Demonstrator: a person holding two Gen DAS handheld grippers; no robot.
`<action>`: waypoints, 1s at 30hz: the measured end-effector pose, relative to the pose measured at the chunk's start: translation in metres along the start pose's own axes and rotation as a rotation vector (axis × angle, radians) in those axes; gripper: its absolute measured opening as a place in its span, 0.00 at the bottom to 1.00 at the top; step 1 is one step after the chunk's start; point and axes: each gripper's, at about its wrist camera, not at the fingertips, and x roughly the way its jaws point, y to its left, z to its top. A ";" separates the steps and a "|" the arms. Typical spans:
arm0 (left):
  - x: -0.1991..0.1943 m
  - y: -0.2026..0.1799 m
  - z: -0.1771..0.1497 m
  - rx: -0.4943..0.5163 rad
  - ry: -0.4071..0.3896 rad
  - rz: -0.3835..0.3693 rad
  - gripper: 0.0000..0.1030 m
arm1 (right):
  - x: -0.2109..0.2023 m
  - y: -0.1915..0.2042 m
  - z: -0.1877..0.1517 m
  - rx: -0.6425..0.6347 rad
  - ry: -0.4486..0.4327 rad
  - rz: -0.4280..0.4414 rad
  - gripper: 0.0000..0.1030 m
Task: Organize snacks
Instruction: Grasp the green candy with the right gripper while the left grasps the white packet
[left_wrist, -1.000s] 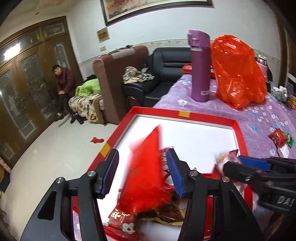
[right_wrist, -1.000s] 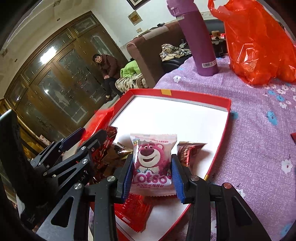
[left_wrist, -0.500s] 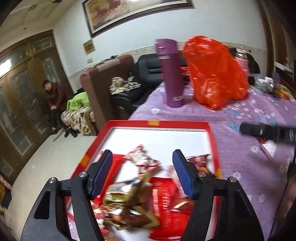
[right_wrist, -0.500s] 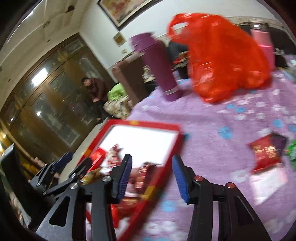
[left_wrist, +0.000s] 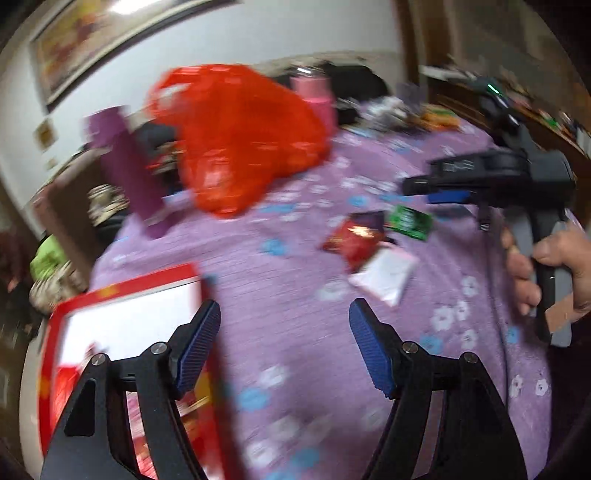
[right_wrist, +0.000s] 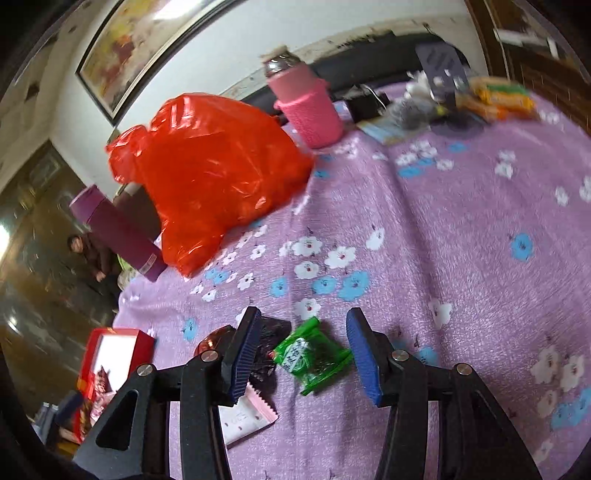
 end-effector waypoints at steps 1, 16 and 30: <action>0.006 -0.007 0.002 0.014 0.014 -0.028 0.70 | 0.003 0.003 -0.001 -0.017 0.012 -0.002 0.49; 0.070 -0.056 0.031 0.129 0.114 -0.177 0.70 | 0.020 0.017 -0.008 -0.122 0.140 -0.071 0.49; 0.069 -0.058 0.031 0.072 0.134 -0.271 0.39 | 0.023 0.018 -0.006 -0.140 0.121 -0.159 0.27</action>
